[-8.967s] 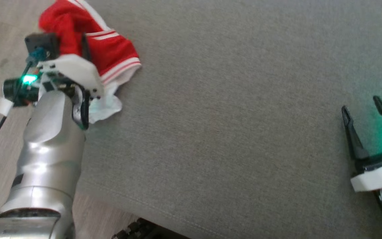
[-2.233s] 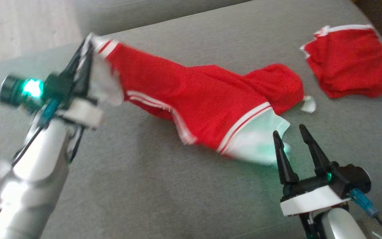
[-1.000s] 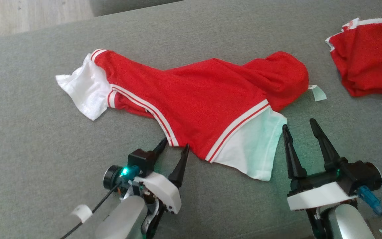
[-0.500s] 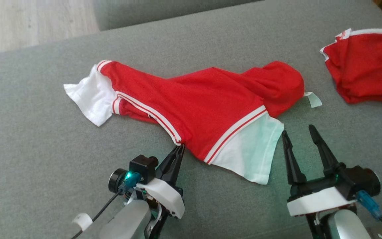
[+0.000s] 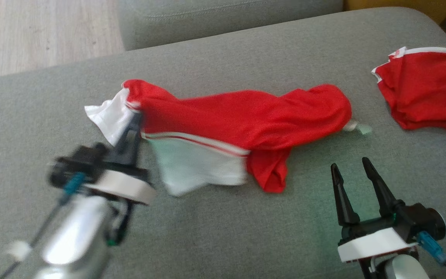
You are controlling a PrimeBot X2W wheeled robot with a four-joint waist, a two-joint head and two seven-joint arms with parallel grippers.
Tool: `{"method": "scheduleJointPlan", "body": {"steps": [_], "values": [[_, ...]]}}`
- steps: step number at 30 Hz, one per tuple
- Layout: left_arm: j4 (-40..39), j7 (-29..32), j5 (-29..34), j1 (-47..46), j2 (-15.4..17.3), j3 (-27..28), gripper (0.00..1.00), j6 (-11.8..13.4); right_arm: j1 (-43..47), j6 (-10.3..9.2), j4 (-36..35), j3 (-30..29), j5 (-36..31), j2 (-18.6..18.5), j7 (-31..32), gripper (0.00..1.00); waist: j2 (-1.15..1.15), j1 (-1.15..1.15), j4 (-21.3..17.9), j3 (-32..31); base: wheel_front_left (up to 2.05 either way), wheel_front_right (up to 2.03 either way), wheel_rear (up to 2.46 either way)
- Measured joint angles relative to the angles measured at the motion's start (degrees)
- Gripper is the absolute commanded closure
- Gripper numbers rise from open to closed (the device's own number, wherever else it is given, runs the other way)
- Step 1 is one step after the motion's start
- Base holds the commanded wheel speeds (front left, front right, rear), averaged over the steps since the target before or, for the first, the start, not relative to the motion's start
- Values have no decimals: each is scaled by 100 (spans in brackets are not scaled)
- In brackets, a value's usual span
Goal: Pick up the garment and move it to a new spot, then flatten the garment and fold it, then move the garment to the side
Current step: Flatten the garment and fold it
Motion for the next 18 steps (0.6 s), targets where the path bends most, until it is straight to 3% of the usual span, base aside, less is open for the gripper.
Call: {"method": "scheduleJointPlan", "body": {"steps": [3,7,13,14,15,16,18], "values": [[-186,138,25,1,520,188,100,40,-1,0,-3,-25,-1,0,0,0,0,0,53,55,0,0,0],[-171,369,-31,-7,859,333,100,27,-17,1,-4,-31,-7,0,0,0,0,0,118,200,0,0,0],[183,388,-21,-325,836,357,100,-4,-138,0,-3,-22,-64,0,0,0,0,1,197,478,0,0,0],[268,341,-15,-400,790,363,95,23,-167,1,-3,-15,-71,0,0,0,0,1,210,513,0,0,0],[352,293,-15,-466,740,363,24,40,-192,1,-3,-5,-96,0,0,0,0,1,222,543,0,0,0],[411,231,-14,-500,682,372,0,79,-208,1,-3,-2,-110,1,0,0,0,1,232,566,0,0,0],[465,122,-11,-504,530,408,0,211,-213,1,-2,-8,-109,0,0,0,0,1,258,585,0,0,0]]}}
